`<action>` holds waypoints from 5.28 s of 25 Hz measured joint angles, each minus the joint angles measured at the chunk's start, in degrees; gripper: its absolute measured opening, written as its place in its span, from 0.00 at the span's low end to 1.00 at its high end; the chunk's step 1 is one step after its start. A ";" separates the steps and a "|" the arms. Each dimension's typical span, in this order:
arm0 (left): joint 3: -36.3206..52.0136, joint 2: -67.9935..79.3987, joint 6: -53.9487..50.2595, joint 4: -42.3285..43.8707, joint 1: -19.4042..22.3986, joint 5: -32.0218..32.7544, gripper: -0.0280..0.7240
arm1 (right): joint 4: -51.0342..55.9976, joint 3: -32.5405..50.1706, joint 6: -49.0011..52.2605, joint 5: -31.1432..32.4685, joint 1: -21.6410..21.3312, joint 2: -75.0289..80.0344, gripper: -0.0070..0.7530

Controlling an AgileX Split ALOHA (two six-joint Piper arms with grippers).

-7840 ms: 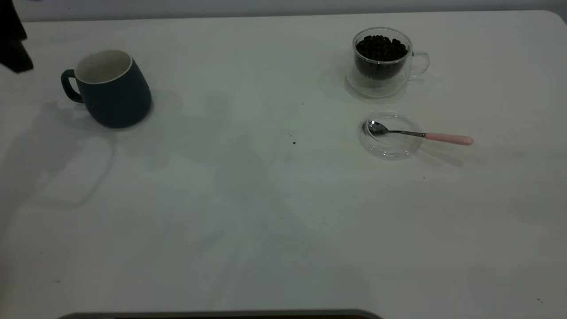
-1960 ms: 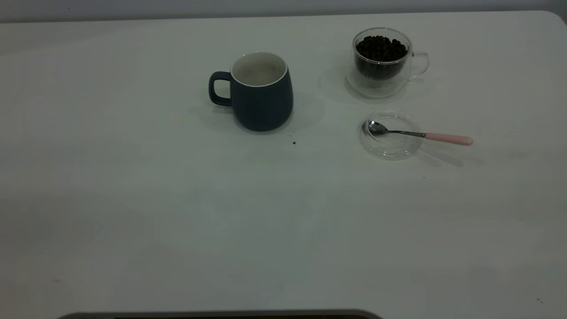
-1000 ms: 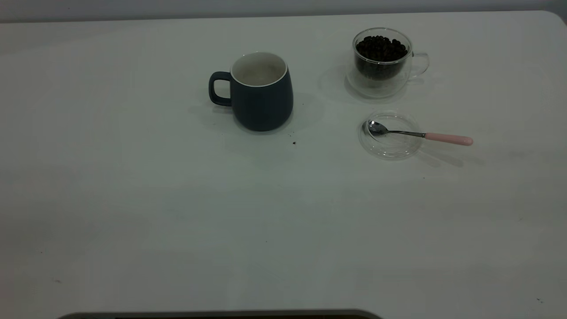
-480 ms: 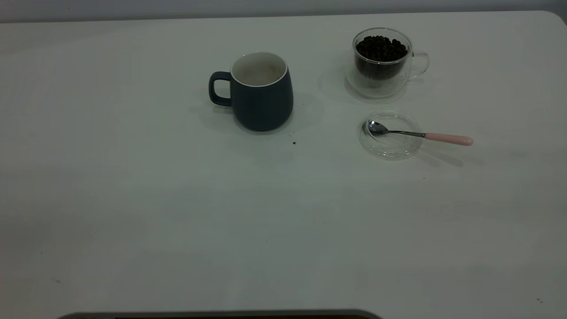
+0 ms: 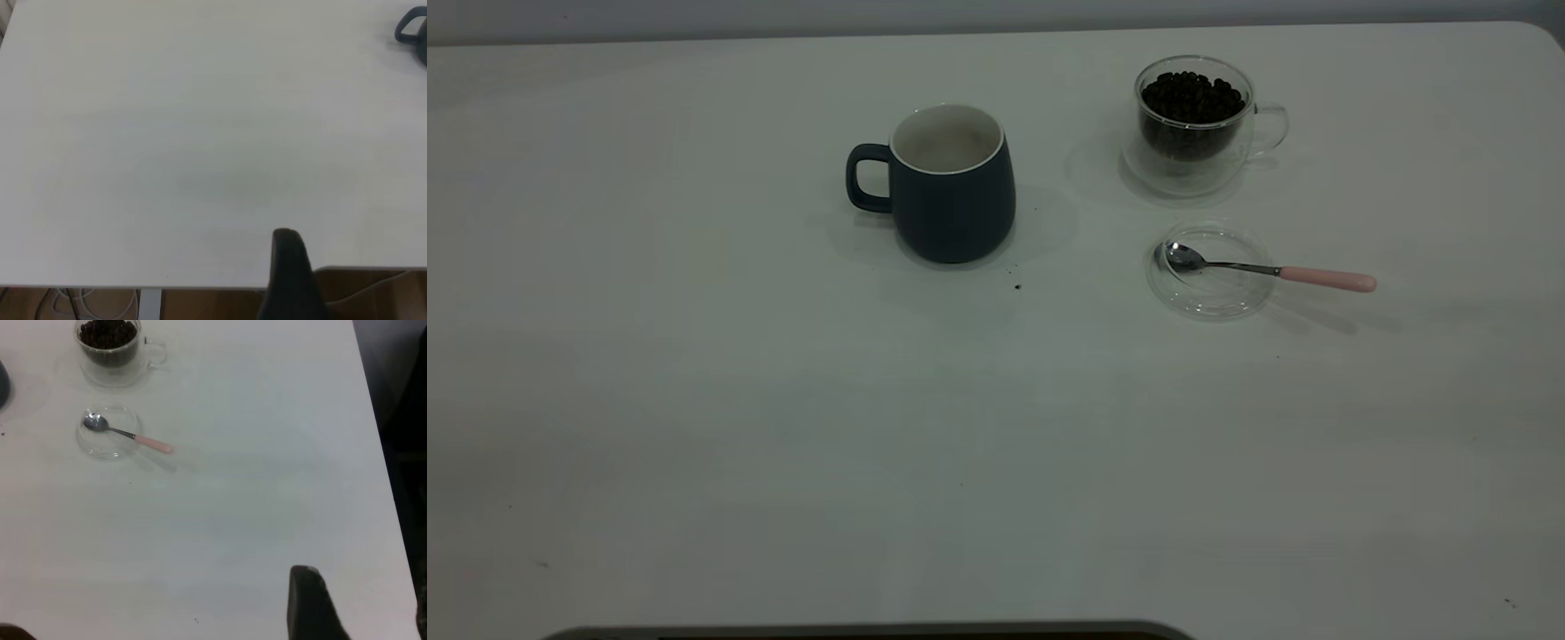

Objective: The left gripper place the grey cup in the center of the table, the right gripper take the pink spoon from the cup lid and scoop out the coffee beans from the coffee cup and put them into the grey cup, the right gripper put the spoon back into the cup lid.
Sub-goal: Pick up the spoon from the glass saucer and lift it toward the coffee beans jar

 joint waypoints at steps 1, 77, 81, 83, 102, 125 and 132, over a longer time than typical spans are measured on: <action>0.00 0.00 0.00 0.00 0.00 0.00 0.79 | 0.00 0.00 0.00 0.00 0.00 0.00 0.56; 0.00 0.00 -0.03 -0.05 0.00 0.00 0.79 | 101.51 -19.12 -81.01 -14.33 -13.96 135.96 0.90; 0.00 0.00 -0.09 -0.05 0.00 0.00 0.79 | 102.84 -19.36 -81.97 -14.28 -13.96 137.48 0.87; 0.00 0.00 -0.14 -0.05 0.00 0.00 0.79 | 102.84 -19.48 -82.01 -14.21 -13.96 138.25 0.86; 0.00 0.00 -0.14 -0.05 0.00 0.00 0.79 | 102.84 -25.96 -80.45 -15.62 -9.15 138.99 0.82; 0.00 0.00 -0.01 -0.05 0.00 0.00 0.79 | 102.84 -26.48 -79.46 -15.22 -9.15 139.04 0.35; 0.00 0.00 -0.01 -0.05 0.00 0.00 0.79 | 101.67 -26.48 -80.58 -12.87 -11.24 139.04 0.18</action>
